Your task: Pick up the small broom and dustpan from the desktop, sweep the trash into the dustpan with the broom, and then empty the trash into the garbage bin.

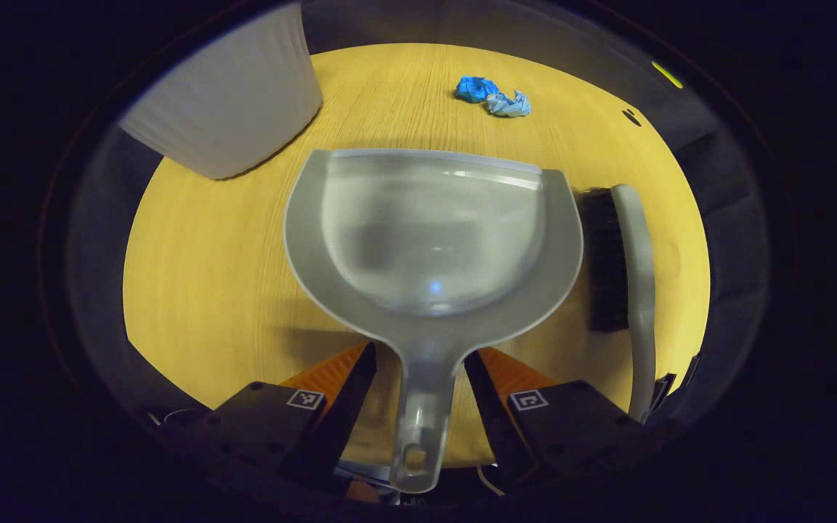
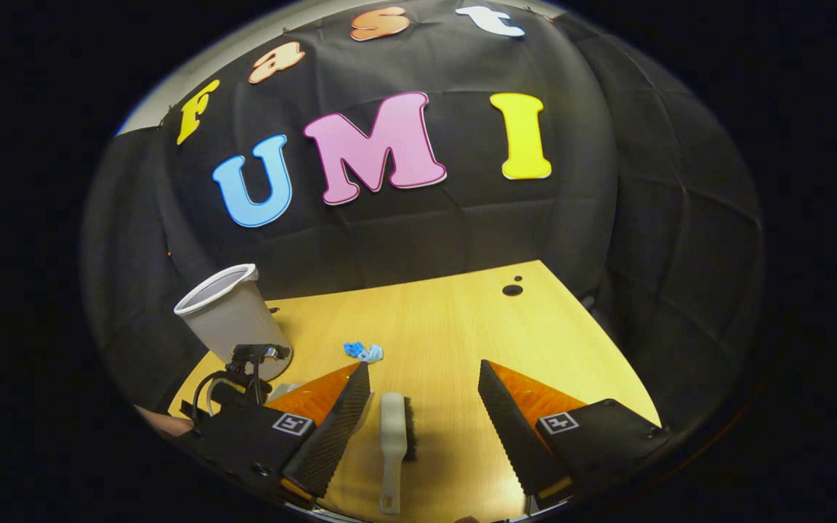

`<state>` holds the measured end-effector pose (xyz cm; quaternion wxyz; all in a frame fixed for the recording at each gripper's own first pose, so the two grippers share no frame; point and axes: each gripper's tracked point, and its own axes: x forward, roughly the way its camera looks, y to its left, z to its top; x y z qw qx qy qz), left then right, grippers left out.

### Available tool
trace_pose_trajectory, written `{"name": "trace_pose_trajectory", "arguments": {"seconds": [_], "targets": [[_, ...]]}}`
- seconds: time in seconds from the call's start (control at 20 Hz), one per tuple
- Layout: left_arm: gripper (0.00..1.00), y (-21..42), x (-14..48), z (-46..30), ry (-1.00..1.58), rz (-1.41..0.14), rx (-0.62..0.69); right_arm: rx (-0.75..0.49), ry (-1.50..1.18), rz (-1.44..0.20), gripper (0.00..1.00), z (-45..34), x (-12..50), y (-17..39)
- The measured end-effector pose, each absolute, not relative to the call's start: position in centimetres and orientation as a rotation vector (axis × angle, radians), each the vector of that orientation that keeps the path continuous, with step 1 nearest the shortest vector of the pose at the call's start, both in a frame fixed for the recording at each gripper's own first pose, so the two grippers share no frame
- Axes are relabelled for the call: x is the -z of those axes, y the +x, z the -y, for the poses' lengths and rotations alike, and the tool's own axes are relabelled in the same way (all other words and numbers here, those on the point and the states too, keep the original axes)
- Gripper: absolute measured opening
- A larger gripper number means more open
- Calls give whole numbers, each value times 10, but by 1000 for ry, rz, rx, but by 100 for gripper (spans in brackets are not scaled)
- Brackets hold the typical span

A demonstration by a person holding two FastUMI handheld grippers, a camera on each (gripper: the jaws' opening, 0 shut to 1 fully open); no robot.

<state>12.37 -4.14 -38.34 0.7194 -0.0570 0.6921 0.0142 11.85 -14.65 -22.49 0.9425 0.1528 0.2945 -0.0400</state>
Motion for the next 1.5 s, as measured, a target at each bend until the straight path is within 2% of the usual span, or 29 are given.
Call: {"name": "trace_pose_trajectory", "arguments": {"seconds": [0.05,0.1,0.15,0.2,0.25,0.35,0.4,0.45,0.7,0.9,1.1,1.35,1.5], "targets": [[70,129,384,43,-120,-1539,-25,76,314,-630,90,143,232,116],[59,133,385,47,-115,-1553,-14,66,311,-651,97,139,237,113],[49,140,385,49,-96,-1545,-5,57,301,-670,97,136,241,112],[46,140,385,48,-72,-1560,11,44,293,-685,97,134,244,108],[48,137,380,54,-85,-1578,45,31,288,-700,97,130,247,106],[34,137,381,58,-75,-1596,81,3,289,-732,97,123,252,99],[34,135,383,58,-64,-1603,87,-11,287,-752,97,117,255,96],[30,136,384,58,-61,-1598,97,-22,282,-774,97,111,258,94],[30,135,383,57,-68,-1579,97,-90,298,-907,96,80,282,75],[30,129,383,56,-139,-1550,115,-115,243,-1169,97,60,350,53],[30,111,382,54,-208,-1522,134,-73,220,-1430,98,56,404,20],[29,103,382,52,-224,-1510,140,-52,180,-1519,98,58,428,25],[30,103,382,52,-227,-1512,144,-43,193,-1535,94,53,431,33]]}}
